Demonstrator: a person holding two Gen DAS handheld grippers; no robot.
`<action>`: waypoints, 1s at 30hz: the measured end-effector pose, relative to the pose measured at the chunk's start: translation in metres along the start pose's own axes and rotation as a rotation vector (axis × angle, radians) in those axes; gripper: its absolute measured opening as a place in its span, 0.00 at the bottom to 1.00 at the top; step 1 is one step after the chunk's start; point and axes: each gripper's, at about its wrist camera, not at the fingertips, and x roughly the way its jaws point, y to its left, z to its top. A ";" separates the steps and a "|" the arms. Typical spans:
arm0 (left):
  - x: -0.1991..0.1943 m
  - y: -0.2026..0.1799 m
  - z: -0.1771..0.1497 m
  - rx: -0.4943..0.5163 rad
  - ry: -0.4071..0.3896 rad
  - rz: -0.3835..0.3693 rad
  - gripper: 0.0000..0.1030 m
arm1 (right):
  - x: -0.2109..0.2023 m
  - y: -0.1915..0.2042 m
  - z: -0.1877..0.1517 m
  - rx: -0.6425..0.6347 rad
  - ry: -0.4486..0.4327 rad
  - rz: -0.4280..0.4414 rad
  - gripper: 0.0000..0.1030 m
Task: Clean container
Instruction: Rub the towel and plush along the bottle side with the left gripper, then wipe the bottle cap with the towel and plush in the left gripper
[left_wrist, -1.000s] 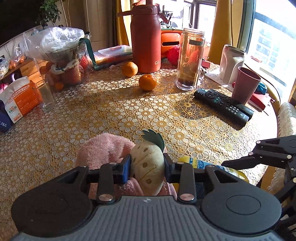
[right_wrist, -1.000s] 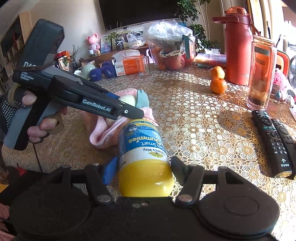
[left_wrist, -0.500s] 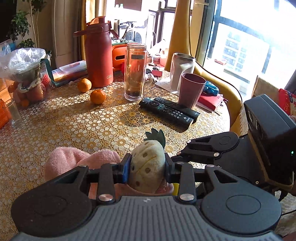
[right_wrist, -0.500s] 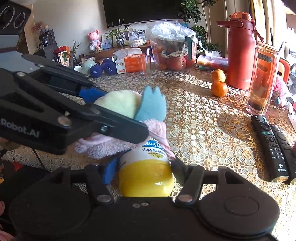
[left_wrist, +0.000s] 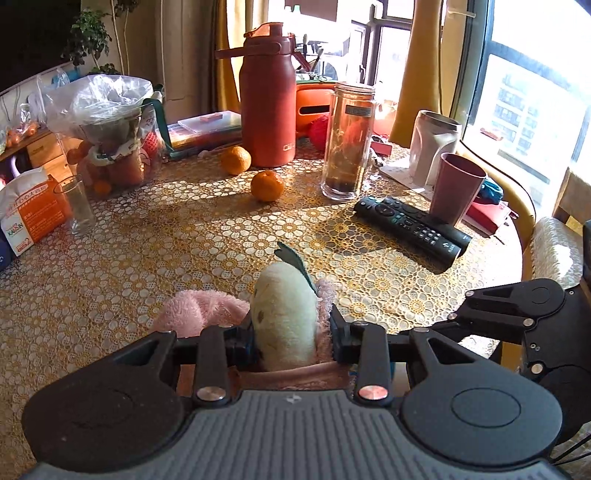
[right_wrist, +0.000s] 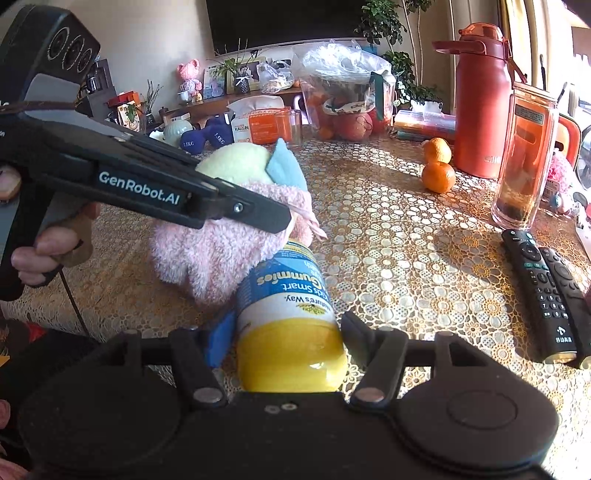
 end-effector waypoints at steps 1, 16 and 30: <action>0.002 0.003 -0.001 0.001 0.012 0.022 0.34 | 0.000 0.000 0.000 -0.003 0.001 -0.001 0.60; -0.052 0.005 -0.019 -0.049 -0.044 -0.025 0.34 | 0.002 0.003 0.000 -0.027 0.007 -0.014 0.60; -0.024 -0.079 -0.012 0.240 0.015 -0.187 0.34 | 0.003 0.033 -0.007 -0.205 -0.003 -0.097 0.60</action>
